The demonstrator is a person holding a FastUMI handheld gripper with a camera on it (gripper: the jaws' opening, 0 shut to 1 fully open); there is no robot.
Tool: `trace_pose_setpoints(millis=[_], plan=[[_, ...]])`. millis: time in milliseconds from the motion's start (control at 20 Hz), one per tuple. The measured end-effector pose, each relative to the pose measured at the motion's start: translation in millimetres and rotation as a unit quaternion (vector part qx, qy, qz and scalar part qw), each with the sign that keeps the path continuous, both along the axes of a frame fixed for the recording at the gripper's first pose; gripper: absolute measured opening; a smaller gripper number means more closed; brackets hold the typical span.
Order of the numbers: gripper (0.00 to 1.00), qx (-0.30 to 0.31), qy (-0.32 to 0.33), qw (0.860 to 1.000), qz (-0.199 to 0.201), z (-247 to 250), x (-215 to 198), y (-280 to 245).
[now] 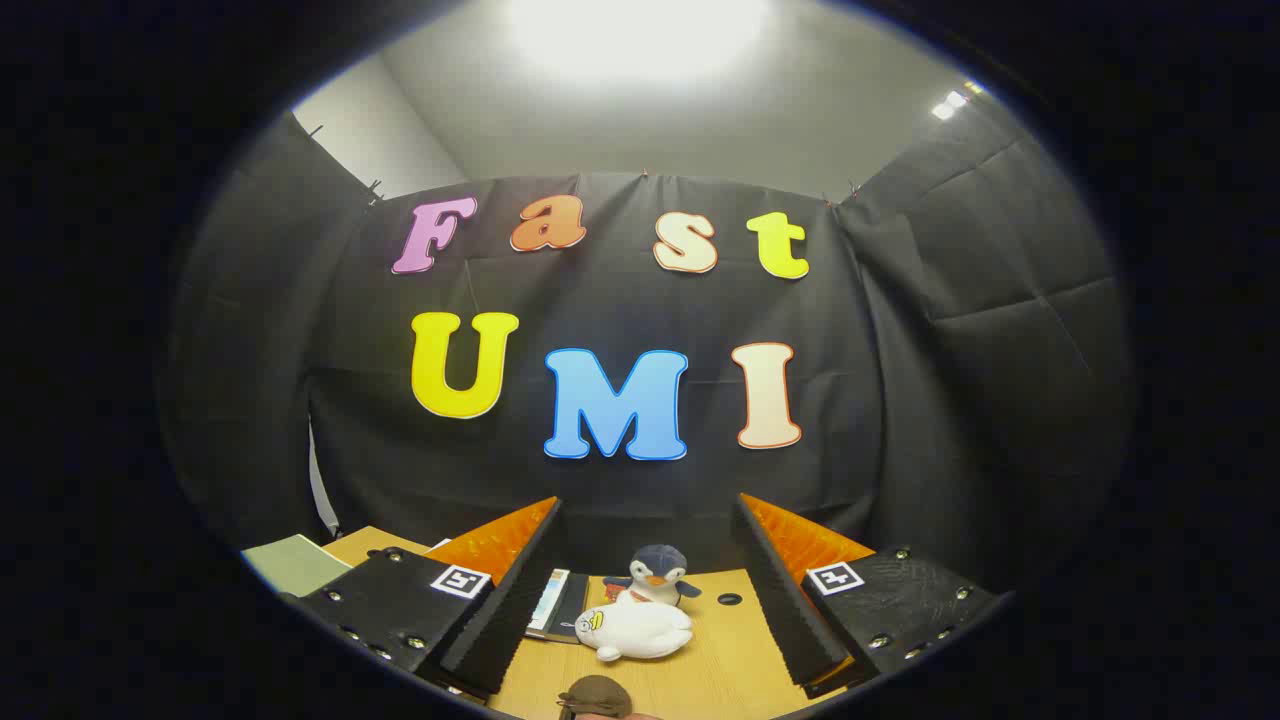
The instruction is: Open the storage box then place both shoes into the box .Put the left shoe in first, then the right shoe, with the right side of both shoes facing outward in a uniform manner.
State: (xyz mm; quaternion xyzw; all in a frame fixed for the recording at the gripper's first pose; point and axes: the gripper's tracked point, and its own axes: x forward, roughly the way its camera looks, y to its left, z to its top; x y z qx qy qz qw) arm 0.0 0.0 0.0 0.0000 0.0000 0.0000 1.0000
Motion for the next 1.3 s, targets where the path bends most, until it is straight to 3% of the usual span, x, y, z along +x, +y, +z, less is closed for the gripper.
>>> trace_pose_setpoints(millis=[750,1000,1300], plan=[[0.99,0.013,-0.016,1.000,-0.013,4,20,16],[0.99,0.017,-0.001,1.000,0.022,-9,19,46],[0.99,0.028,0.050,0.993,0.106,-44,21,100]])
